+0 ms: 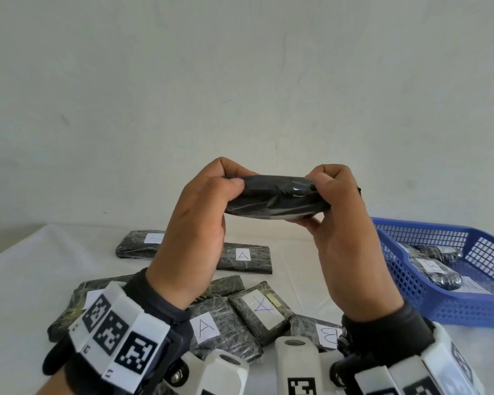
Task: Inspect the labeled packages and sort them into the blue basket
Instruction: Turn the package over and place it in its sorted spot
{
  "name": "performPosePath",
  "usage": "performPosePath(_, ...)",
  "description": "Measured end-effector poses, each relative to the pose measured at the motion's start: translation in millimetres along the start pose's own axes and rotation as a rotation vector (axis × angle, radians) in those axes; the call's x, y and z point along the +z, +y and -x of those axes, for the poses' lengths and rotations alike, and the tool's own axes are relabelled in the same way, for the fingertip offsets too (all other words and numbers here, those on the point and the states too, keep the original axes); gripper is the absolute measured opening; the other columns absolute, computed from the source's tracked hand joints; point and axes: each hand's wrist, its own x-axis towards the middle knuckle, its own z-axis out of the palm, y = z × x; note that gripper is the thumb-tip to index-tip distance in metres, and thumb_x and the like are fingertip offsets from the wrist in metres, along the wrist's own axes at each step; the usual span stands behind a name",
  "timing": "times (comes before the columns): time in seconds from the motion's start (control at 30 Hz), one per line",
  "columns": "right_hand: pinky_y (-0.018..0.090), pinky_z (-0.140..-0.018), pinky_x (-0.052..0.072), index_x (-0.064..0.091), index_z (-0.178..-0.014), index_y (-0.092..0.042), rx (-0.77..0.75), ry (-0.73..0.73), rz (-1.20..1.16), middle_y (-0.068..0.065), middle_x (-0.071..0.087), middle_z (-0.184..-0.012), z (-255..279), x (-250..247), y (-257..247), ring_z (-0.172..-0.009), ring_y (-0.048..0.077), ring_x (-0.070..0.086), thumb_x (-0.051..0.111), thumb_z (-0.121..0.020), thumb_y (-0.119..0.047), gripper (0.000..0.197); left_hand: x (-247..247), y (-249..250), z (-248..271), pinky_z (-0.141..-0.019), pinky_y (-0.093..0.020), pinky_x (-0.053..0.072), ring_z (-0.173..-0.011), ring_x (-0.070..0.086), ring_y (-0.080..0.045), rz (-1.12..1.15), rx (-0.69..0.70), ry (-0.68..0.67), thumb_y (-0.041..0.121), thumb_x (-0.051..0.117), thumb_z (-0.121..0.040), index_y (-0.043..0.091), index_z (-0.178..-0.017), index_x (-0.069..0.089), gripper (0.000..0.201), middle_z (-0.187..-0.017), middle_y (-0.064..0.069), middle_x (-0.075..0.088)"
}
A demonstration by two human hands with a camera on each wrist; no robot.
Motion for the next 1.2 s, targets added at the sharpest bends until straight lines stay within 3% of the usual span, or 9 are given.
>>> performPosePath(0.17,0.043,-0.080,0.044,0.046,-0.088,-0.013,0.009,-0.052,-0.142,-0.012,0.054,-0.078,-2.5,-6.7,0.4,-0.083,0.018,0.050,0.044,-0.081,-0.045,0.033,1.2,0.6,1.6,-0.090,-0.038,0.045,-0.096,0.061,-0.023,0.075,0.011,0.000,0.031,0.041,-0.092,0.010,-0.091,0.067,0.034,-0.091,-0.006,0.068)
performPosePath(0.37,0.044,-0.085,0.042,0.048,-0.087,-0.021,0.095,-0.055,-0.123,-0.002,0.050,-0.085,-1.0,-5.1,-0.1,-0.086,0.016,0.047,0.041,-0.088,-0.047,0.027,0.3,-0.7,-0.2,-0.089,-0.037,0.046,-0.095,0.060,-0.018,0.046,-0.043,0.034,0.039,0.048,-0.089,0.018,-0.093,0.067,0.029,-0.096,-0.007,0.064)
performPosePath(0.57,0.053,-0.108,0.042,0.053,-0.100,-0.029,0.063,-0.078,0.078,-0.001,0.053,-0.110,0.7,-2.0,1.3,-0.109,0.019,0.050,0.042,-0.089,-0.058,0.033,3.9,6.6,-1.3,-0.091,-0.063,0.037,-0.093,0.051,-0.040,0.000,-0.047,0.040,0.049,0.052,-0.087,-0.009,-0.095,0.048,0.059,-0.094,-0.039,0.043)
performPosePath(0.63,0.046,-0.099,0.045,0.056,-0.084,-0.040,0.085,-0.040,0.069,-0.008,0.057,-0.099,1.3,0.0,0.2,-0.099,0.009,0.055,0.050,-0.088,-0.056,0.018,6.9,8.5,0.2,-0.093,-0.063,0.041,-0.092,0.053,-0.042,-0.003,-0.053,0.042,0.049,0.054,-0.087,-0.012,-0.094,0.048,0.061,-0.094,-0.040,0.044)
performPosePath(0.7,0.041,-0.089,0.048,0.062,-0.080,-0.030,0.126,-0.010,0.058,-0.003,0.064,-0.087,1.8,1.2,-0.1,-0.086,0.012,0.062,0.056,-0.087,-0.051,0.023,9.5,9.0,1.5,-0.094,-0.059,0.046,-0.091,0.057,-0.037,-0.012,-0.071,0.061,0.049,0.059,-0.085,-0.012,-0.094,0.049,0.062,-0.091,-0.036,0.051)
performPosePath(0.8,0.041,-0.091,0.055,0.065,-0.107,-0.006,0.125,0.001,0.111,0.014,0.071,-0.106,3.1,3.5,-0.3,-0.103,0.026,0.069,0.058,-0.088,-0.048,0.047,10.4,7.2,2.4,-0.101,-0.066,0.046,-0.095,0.064,-0.043,-0.041,-0.102,0.106,0.051,0.064,-0.084,-0.010,-0.097,0.055,0.064,-0.091,-0.032,0.060)
performPosePath(1.0,0.017,-0.073,0.056,0.066,-0.105,0.000,0.108,0.065,0.008,0.015,0.073,-0.098,3.3,7.6,0.4,-0.084,0.010,0.070,0.067,-0.095,-0.037,0.039,10.8,5.6,4.3,-0.086,-0.043,0.059,-0.095,0.071,-0.037,-0.145,-0.111,0.124,0.049,0.066,-0.088,-0.001,-0.098,0.067,0.051,-0.096,-0.027,0.069)
performPosePath(1.13,0.017,-0.074,0.057,0.067,-0.102,0.001,0.092,0.069,-0.028,0.019,0.073,-0.098,4.6,9.6,-0.5,-0.083,0.012,0.072,0.070,-0.098,-0.032,0.033,11.7,5.9,5.8,-0.081,-0.043,0.058,-0.091,0.071,-0.035,-0.183,-0.121,0.101,0.050,0.063,-0.088,0.000,-0.099,0.066,0.051,-0.095,-0.028,0.067)
performPosePath(1.2,0.017,-0.072,0.057,0.069,-0.100,0.000,0.106,0.068,-0.041,0.018,0.075,-0.096,4.0,9.2,-2.7,-0.083,0.014,0.074,0.070,-0.099,-0.027,0.026,12.7,5.3,5.9,-0.072,-0.032,0.059,-0.084,0.073,-0.026,-0.186,-0.109,0.096,0.048,0.062,-0.088,0.001,-0.098,0.066,0.048,-0.092,-0.025,0.068)
